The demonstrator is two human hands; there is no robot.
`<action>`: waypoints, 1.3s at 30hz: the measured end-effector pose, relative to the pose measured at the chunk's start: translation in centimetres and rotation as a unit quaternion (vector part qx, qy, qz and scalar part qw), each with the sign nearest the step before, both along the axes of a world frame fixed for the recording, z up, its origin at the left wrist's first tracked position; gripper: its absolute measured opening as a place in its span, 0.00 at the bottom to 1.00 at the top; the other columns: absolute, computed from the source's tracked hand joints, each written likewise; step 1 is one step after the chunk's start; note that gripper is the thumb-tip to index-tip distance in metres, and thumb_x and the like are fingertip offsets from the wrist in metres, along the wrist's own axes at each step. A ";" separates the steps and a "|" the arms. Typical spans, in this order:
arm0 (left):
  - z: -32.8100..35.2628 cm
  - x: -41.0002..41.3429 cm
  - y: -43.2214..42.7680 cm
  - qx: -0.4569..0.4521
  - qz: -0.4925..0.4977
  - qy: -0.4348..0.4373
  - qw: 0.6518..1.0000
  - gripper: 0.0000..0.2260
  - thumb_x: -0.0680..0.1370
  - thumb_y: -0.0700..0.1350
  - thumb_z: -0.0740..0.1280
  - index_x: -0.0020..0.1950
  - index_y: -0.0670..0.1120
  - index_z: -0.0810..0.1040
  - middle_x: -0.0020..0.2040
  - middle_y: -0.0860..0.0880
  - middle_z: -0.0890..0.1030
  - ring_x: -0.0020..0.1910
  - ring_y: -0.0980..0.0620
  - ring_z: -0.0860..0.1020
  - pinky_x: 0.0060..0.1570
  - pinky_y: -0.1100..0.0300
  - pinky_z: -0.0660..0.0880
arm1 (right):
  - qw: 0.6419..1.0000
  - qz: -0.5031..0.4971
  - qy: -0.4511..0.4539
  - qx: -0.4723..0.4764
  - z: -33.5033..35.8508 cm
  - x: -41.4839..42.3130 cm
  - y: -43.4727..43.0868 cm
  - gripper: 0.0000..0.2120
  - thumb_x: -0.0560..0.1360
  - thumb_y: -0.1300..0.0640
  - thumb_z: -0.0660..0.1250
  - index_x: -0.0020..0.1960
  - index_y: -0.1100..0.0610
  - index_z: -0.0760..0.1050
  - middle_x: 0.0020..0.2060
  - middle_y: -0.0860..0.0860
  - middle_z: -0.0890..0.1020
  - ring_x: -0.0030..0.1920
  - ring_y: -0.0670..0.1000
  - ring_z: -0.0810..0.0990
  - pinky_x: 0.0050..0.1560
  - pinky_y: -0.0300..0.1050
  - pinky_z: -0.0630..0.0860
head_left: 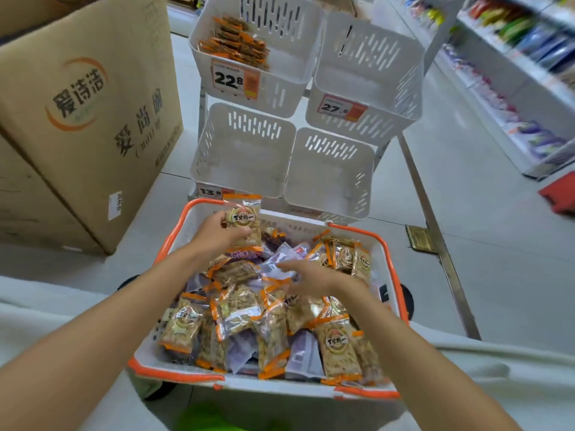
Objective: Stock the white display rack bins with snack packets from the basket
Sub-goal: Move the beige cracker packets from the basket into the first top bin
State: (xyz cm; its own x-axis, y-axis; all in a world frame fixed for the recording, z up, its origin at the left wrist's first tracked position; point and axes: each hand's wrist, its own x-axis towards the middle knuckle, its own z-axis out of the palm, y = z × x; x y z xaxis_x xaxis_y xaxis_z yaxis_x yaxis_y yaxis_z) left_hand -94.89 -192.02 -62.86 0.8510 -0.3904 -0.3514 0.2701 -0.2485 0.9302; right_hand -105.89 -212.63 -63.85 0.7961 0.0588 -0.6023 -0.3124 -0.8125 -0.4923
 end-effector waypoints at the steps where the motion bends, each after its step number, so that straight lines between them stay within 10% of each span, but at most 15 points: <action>1: -0.4 0.3 -0.1 0.000 0.003 0.024 1.000 0.17 0.76 0.40 0.72 0.64 0.43 0.75 0.56 0.43 0.83 0.55 0.44 0.82 0.61 0.44 0.77 | 0.999 0.017 0.032 -0.012 -1.3 -1.1 -0.3 0.30 0.77 0.55 0.70 0.76 0.50 0.63 0.63 0.48 0.75 0.59 0.49 0.74 0.58 0.45 0.74; 5: -1.1 0.6 -0.2 -0.008 0.002 0.053 0.999 0.20 0.76 0.43 0.71 0.66 0.42 0.73 0.57 0.41 0.83 0.56 0.42 0.82 0.62 0.42 0.76 | 0.992 -0.111 -0.062 0.012 -1.4 -1.5 -1.6 0.25 0.73 0.60 0.72 0.67 0.55 0.69 0.53 0.49 0.75 0.52 0.51 0.75 0.51 0.45 0.75; 9: -1.3 0.2 -0.3 -0.035 -0.043 0.046 0.997 0.42 0.63 0.70 0.75 0.70 0.49 0.70 0.62 0.49 0.81 0.60 0.49 0.80 0.64 0.46 0.74 | 0.966 -0.179 -0.180 0.044 3.4 0.4 -4.0 0.20 0.73 0.62 0.73 0.63 0.58 0.72 0.49 0.49 0.75 0.49 0.48 0.74 0.47 0.39 0.70; 14: 0.9 -1.7 -2.0 -0.026 -0.075 -0.031 0.996 0.23 0.74 0.60 0.70 0.64 0.51 0.71 0.56 0.52 0.80 0.54 0.56 0.78 0.50 0.64 0.73 | 0.965 -0.150 -0.191 0.096 8.1 1.2 -3.8 0.15 0.74 0.64 0.72 0.58 0.52 0.75 0.44 0.47 0.77 0.42 0.47 0.75 0.44 0.39 0.75; 20: 2.3 -1.8 -2.5 -0.066 -0.117 0.057 0.989 0.52 0.57 0.75 0.71 0.75 0.55 0.59 0.65 0.53 0.75 0.61 0.52 0.77 0.58 0.53 0.77 | 0.907 -0.230 -0.213 0.281 10.7 1.2 -3.4 0.18 0.74 0.70 0.70 0.62 0.58 0.74 0.48 0.51 0.80 0.46 0.46 0.81 0.47 0.38 0.79; 25: 4.0 -2.7 -6.1 -0.112 -0.140 0.104 0.978 0.26 0.73 0.44 0.76 0.67 0.45 0.70 0.60 0.40 0.81 0.52 0.48 0.84 0.47 0.56 0.81 | 0.887 -0.259 -0.246 0.294 8.2 3.2 -0.9 0.23 0.78 0.62 0.68 0.71 0.52 0.69 0.60 0.51 0.78 0.55 0.48 0.80 0.50 0.38 0.79; 29: 5.6 1.1 -6.8 -0.123 -0.105 0.096 0.982 0.31 0.72 0.33 0.74 0.70 0.46 0.64 0.61 0.41 0.79 0.55 0.44 0.83 0.51 0.50 0.82 | 0.900 -0.268 -0.246 0.238 9.6 5.4 -1.6 0.39 0.78 0.48 0.67 0.80 0.47 0.48 0.75 0.47 0.62 0.69 0.46 0.70 0.63 0.41 0.72; 35: 10.3 8.0 -7.6 -0.030 -0.207 -0.070 0.975 0.51 0.63 0.61 0.80 0.76 0.43 0.57 0.58 0.48 0.81 0.55 0.52 0.82 0.54 0.57 0.81 | 0.889 -0.216 -0.351 0.201 15.0 12.8 -0.7 0.27 0.75 0.58 0.73 0.70 0.55 0.67 0.60 0.50 0.77 0.52 0.43 0.80 0.52 0.39 0.79; 39: 14.6 14.5 -7.4 -0.017 -0.230 -0.169 0.958 0.31 0.75 0.50 0.74 0.74 0.49 0.66 0.58 0.46 0.82 0.49 0.58 0.82 0.47 0.59 0.80 | 0.885 -0.204 -0.357 0.219 19.1 19.3 -2.2 0.42 0.69 0.50 0.78 0.76 0.52 0.58 0.61 0.49 0.76 0.56 0.46 0.80 0.54 0.42 0.80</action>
State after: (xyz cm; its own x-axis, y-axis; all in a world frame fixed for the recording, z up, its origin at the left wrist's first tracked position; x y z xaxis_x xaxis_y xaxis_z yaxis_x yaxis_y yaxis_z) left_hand -80.38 -199.44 -48.23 0.6483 -0.7585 -0.0664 -0.1789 -0.2365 0.9550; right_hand -86.59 -214.79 -44.71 0.9732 -0.2180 0.0732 -0.0170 -0.3858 -0.9224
